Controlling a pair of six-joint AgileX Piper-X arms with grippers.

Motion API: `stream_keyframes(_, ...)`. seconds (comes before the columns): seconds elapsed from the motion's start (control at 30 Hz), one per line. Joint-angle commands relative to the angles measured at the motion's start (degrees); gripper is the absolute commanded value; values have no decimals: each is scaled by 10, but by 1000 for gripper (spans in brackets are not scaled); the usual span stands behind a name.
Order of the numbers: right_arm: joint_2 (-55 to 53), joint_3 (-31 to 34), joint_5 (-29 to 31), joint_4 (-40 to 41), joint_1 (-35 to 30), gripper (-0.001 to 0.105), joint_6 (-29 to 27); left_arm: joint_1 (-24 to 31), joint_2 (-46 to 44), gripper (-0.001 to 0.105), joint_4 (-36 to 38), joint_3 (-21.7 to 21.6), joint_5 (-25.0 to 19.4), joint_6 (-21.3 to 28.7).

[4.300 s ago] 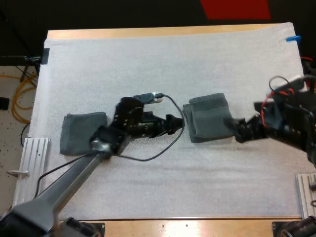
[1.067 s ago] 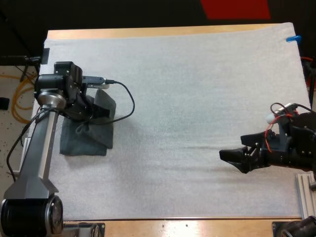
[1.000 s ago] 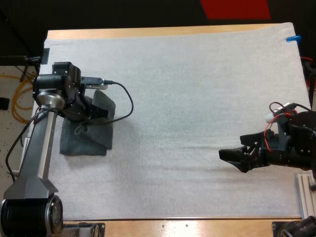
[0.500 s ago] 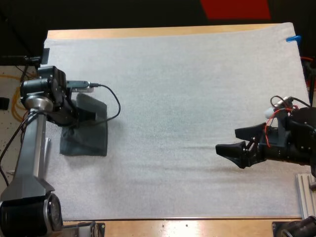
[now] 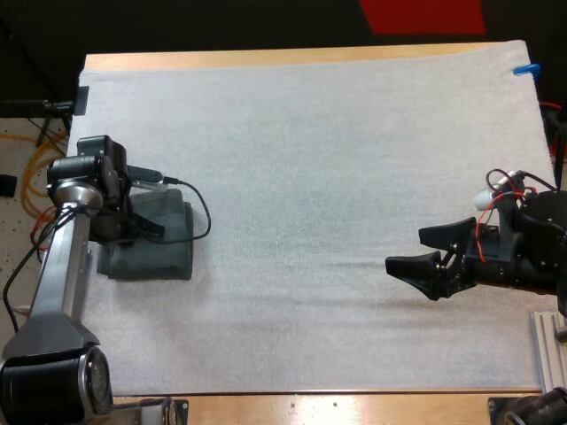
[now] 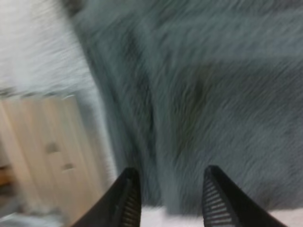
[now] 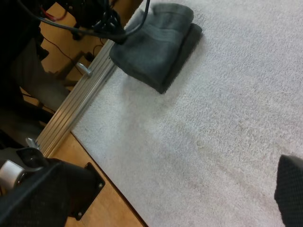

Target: Pick towel from pile fold and stack

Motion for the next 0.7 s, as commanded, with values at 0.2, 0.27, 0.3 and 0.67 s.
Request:
stream_keyframes(0.2,-1,0,-11,-5,1,86,-2,0,-5,33,-3,-2,-94,18)
stream_keyframes(0.27,-1,0,-11,-5,1,86,-2,-1,-10,33,-2,-2,-86,11)
stream_keyframes(0.3,-1,0,-11,-5,1,86,-2,-2,-16,33,-2,-2,-72,8)
stream_keyframes(0.67,-1,0,-11,-22,1,86,-5,-3,-196,32,-19,-2,151,-21)
